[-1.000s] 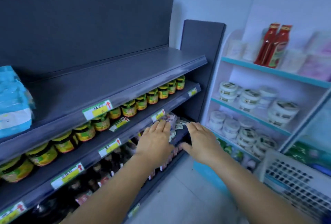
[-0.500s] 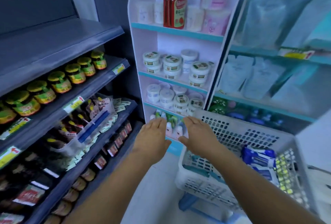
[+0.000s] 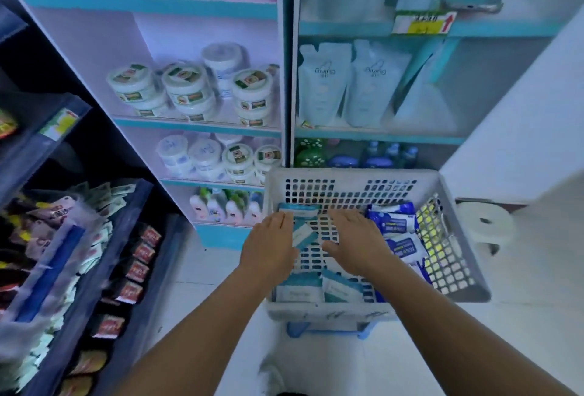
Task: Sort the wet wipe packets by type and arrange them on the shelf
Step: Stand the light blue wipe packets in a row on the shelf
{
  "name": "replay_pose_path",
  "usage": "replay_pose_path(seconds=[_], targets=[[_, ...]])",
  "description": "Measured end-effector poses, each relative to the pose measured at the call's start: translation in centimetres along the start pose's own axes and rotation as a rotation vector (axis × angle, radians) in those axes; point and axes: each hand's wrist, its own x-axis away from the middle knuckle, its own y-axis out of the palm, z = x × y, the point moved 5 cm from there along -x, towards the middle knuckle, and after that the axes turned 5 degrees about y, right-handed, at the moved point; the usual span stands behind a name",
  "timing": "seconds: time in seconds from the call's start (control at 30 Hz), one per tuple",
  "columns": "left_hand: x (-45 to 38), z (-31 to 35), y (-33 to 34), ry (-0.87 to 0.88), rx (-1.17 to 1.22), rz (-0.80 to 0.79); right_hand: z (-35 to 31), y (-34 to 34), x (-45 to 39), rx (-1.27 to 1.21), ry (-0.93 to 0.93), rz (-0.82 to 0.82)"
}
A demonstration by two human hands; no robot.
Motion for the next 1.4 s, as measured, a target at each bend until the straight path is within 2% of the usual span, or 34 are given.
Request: replay_pose_path(seconds=[0.17,0.33,0.73,0.9,1.03,1.3,1.4], targets=[[-3.4,-0.3,3.1,0.050,-0.001,-0.051,2.6,2.5,-2.3,-0.044,0.083,-0.059],[-6.1,-0.1,7.8,0.072,-0.017,-0.158,4.6,5.9,-4.6,-0.066,0.089,-0.137],[-10.4,-1.4,20.6,-0.064,-0.001,-0.432,9.1,16.4,-11.7,0.017,-0.100,-0.418],[-10.8,-2.5,26.2,-0.057,-0.107,-0.603,10.5,20.8,-13.3,0.042,-0.179,-0.491],[-11.0,-2.9,29.3,-0.003,-0.221,-0.716,11.4,24.2,-13.9,0.085,-0.197,-0.491],[-12.0,-2.6,31.5,0.142,-0.344,-0.647,11.8,28.7,-14.2,0.139,-0.166,-0.488],[-12.6,-3.3,31.3,0.110,-0.367,-0.545,12.0,28.9,-15.3,0.109,-0.135,-0.501]])
